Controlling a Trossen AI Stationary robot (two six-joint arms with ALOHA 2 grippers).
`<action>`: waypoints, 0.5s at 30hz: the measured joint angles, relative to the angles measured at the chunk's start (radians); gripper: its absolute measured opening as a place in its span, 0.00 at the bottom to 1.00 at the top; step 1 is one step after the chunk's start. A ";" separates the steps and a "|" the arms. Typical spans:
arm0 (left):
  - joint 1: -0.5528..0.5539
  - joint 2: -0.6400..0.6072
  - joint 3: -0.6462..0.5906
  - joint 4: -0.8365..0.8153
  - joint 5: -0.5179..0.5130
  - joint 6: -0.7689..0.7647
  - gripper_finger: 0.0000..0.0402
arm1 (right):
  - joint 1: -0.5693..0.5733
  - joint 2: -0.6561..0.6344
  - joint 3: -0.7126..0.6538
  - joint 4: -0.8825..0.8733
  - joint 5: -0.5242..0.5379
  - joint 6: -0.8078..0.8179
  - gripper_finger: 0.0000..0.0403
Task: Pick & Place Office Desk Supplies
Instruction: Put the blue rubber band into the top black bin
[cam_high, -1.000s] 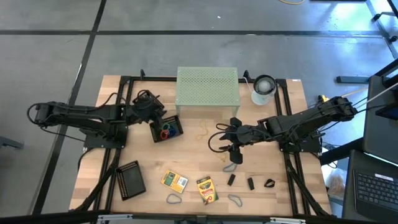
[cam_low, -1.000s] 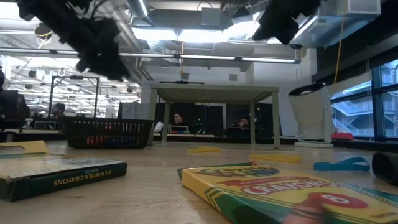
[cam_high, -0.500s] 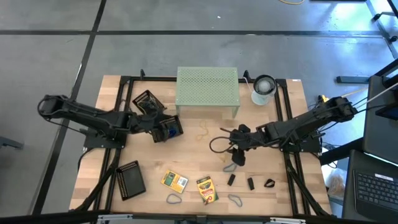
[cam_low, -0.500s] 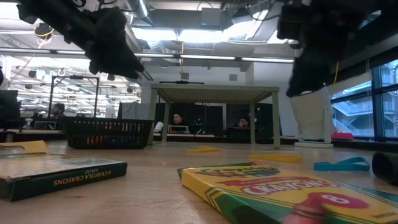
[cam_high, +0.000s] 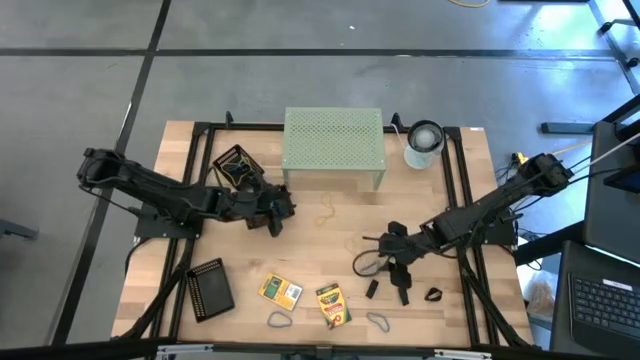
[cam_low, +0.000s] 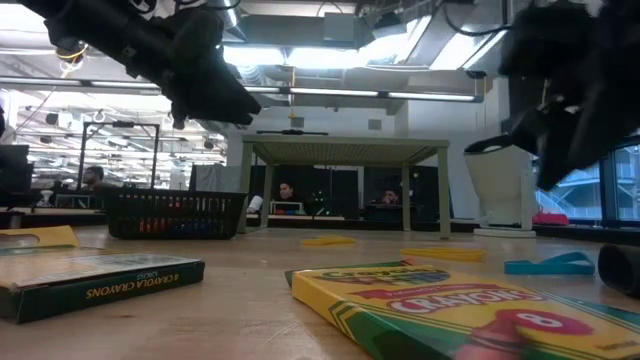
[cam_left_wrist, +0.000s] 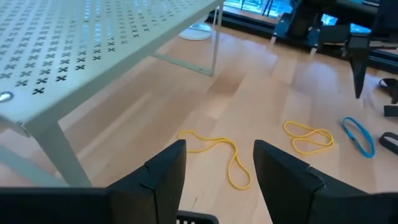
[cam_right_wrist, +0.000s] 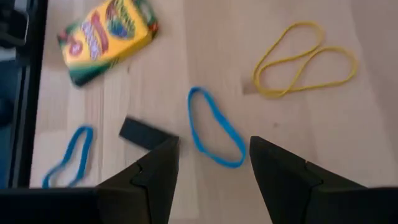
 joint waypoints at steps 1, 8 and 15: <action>0.000 0.004 0.000 0.010 0.000 0.009 0.45 | 0.010 0.000 -0.012 0.010 0.008 -0.004 0.49; 0.000 0.006 0.000 0.015 0.000 0.021 0.45 | 0.050 0.000 -0.082 0.044 0.131 -0.130 0.49; 0.000 0.006 0.000 0.015 0.000 0.021 0.45 | 0.050 0.032 -0.126 0.132 0.134 -0.138 0.49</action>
